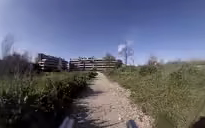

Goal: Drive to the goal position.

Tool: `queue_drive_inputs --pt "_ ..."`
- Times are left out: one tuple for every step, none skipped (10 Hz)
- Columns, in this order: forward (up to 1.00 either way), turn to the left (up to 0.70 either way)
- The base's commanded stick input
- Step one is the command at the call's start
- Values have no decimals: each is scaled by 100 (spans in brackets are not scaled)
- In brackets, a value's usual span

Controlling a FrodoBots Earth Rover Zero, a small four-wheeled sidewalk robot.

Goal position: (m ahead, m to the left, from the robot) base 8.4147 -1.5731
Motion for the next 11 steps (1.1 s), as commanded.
queue_drive_inputs --pt "50 0" --pt "50 0" --pt "50 0" --pt "50 0" --pt "50 0" --pt "50 0" --pt "50 0" --pt "50 0" --pt "50 0" --pt "50 0" --pt "50 0"
